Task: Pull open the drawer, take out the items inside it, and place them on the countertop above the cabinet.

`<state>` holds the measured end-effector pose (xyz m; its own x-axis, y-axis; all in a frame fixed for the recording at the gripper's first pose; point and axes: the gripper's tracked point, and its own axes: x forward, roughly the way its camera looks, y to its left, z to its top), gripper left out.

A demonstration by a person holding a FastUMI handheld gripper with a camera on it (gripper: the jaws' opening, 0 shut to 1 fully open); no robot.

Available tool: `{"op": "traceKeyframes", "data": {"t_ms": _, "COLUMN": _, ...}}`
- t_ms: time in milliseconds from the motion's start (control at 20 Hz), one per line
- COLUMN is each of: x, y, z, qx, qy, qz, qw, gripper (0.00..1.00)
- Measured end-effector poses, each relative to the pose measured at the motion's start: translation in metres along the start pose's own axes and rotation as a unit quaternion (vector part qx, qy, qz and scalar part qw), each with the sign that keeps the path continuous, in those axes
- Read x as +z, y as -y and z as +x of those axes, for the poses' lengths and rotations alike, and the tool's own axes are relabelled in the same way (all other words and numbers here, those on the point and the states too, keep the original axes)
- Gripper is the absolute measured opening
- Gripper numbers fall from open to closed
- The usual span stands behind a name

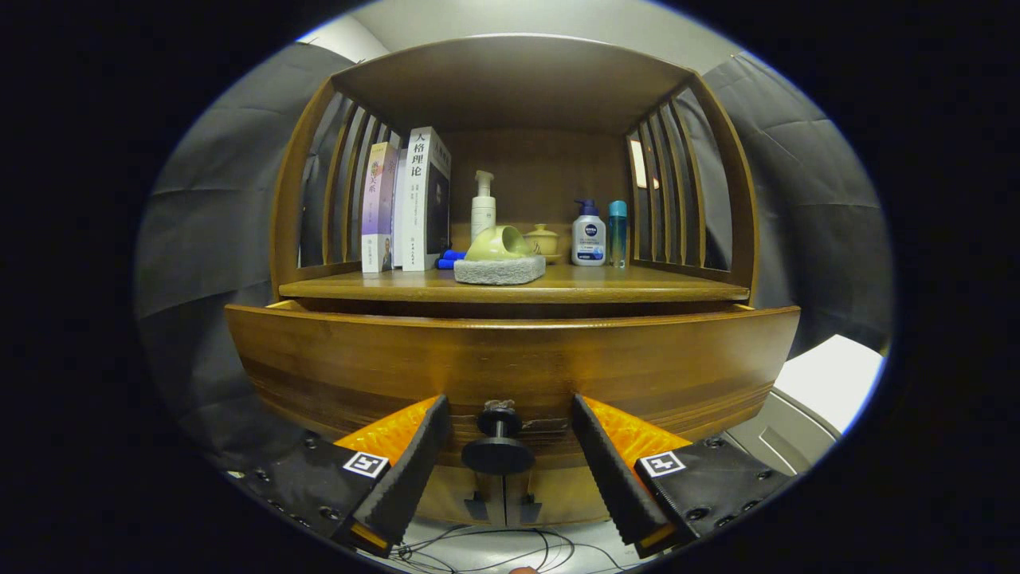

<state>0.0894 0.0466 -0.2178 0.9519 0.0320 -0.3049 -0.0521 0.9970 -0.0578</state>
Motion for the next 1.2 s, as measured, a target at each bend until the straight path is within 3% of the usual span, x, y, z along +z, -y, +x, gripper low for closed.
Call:
{"op": "traceKeyframes", "data": {"t_ms": 850, "x": 0.010, "y": 0.001, "z": 0.056, "qx": -0.002, "qy": -0.004, "qz": 0.011, "qw": 1.000, "gripper": 0.98}}
{"op": "traceKeyframes", "data": {"t_ms": 1200, "x": 0.010, "y": 0.000, "z": 0.059, "qx": -0.009, "qy": 0.007, "qz": -0.008, "qw": 1.000, "gripper": 0.98}}
